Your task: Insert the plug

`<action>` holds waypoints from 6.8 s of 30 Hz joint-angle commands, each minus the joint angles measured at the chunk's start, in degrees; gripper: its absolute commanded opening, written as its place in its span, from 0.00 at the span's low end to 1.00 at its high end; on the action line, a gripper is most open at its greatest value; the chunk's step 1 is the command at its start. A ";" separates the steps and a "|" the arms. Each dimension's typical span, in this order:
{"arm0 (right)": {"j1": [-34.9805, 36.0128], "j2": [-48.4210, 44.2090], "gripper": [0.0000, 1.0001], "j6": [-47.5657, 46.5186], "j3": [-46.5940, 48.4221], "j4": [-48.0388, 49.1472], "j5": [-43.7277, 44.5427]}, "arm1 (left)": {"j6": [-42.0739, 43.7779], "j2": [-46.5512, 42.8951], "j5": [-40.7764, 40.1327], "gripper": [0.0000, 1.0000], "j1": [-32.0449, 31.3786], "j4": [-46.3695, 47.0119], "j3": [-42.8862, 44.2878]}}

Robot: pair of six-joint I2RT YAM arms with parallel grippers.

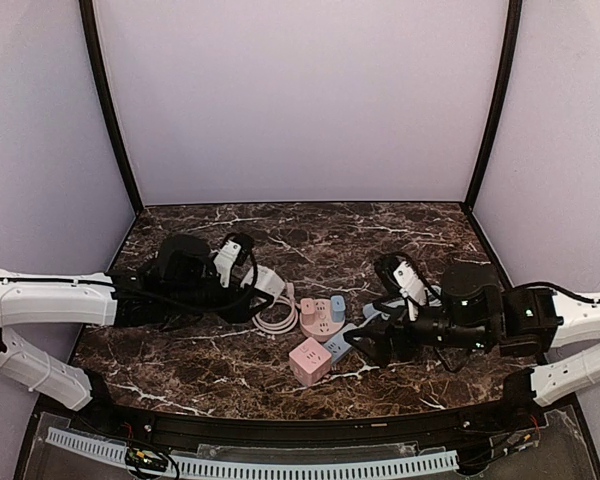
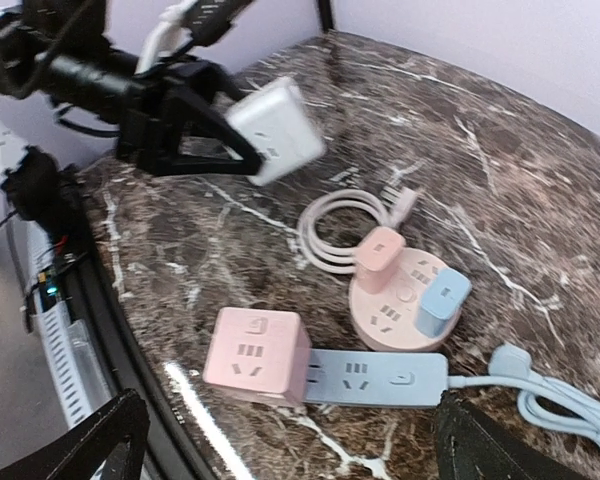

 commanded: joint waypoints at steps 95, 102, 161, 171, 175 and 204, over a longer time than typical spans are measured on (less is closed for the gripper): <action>-8.47 29.57 0.00 4.18 29.65 -42.44 -9.05 | 16.67 1.25 -1.21 0.98 5.93 36.11 -14.43; -10.58 32.32 0.00 3.49 31.62 -44.21 -10.03 | 16.30 0.59 2.19 0.99 6.29 33.56 -14.15; -11.31 21.88 0.00 8.96 23.56 -45.68 -11.47 | 17.66 23.94 -2.12 0.38 -22.52 2.15 9.93; -11.11 27.11 0.00 10.95 27.23 -42.88 -13.38 | 18.89 25.54 -0.38 0.54 -21.88 4.69 11.89; -11.14 31.46 0.00 10.23 30.12 -41.95 -12.51 | 18.57 24.88 -0.79 0.76 -21.54 5.91 11.23; -11.24 42.11 0.00 12.81 39.22 -44.18 -12.19 | 14.33 -6.37 -17.26 0.99 -1.02 17.47 -8.56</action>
